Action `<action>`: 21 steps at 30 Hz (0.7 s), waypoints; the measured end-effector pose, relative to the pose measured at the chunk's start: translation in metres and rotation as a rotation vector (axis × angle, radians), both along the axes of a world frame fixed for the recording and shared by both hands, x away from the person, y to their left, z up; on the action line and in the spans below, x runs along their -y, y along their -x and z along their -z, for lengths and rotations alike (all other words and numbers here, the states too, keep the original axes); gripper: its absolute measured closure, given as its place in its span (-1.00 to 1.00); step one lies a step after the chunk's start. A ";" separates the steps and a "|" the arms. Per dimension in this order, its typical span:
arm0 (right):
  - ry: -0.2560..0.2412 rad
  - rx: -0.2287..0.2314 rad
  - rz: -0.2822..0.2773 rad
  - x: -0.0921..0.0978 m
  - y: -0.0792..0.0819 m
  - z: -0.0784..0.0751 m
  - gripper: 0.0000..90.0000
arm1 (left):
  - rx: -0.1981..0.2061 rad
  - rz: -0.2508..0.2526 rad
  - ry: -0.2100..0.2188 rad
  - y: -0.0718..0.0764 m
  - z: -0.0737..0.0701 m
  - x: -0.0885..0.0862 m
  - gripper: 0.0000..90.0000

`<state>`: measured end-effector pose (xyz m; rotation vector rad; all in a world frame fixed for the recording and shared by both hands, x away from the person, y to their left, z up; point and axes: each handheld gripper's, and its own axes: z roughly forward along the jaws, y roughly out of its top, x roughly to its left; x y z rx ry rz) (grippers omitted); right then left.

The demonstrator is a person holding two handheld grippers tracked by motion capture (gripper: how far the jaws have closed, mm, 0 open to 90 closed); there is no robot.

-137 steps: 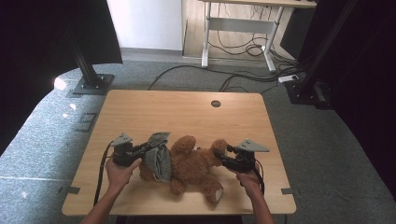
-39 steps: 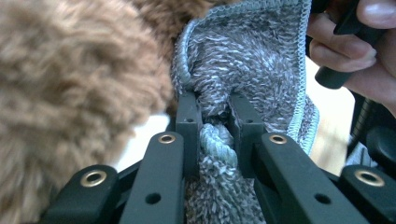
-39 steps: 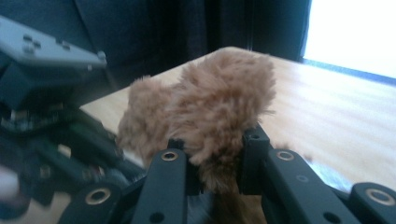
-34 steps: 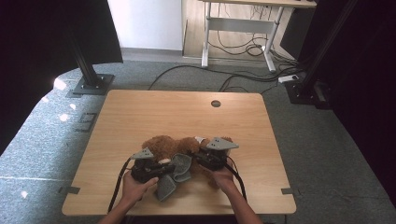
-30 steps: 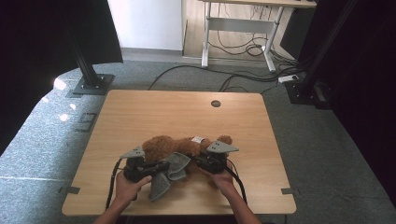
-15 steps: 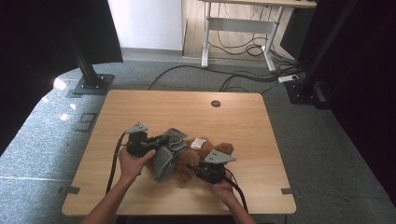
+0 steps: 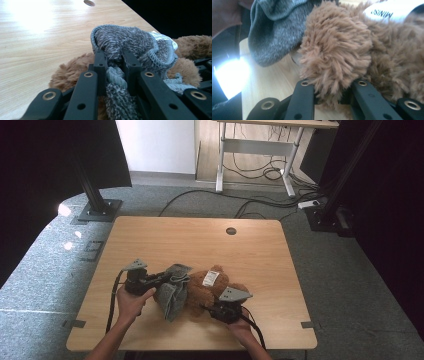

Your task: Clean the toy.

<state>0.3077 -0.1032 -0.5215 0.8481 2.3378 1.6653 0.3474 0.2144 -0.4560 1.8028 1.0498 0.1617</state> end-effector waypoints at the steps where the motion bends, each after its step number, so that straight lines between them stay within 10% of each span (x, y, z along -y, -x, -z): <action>1: 0.006 -0.001 -0.002 0.000 0.001 0.001 0.75 | -0.001 -0.004 0.002 0.001 -0.001 -0.001 0.68; 9: 0.022 -0.015 -0.006 0.002 0.000 0.006 0.77 | 0.028 0.028 0.023 -0.004 -0.015 0.010 0.69; 21: 0.034 -0.002 0.000 -0.001 0.000 0.006 0.78 | 0.010 0.213 -0.021 -0.032 -0.037 0.109 0.69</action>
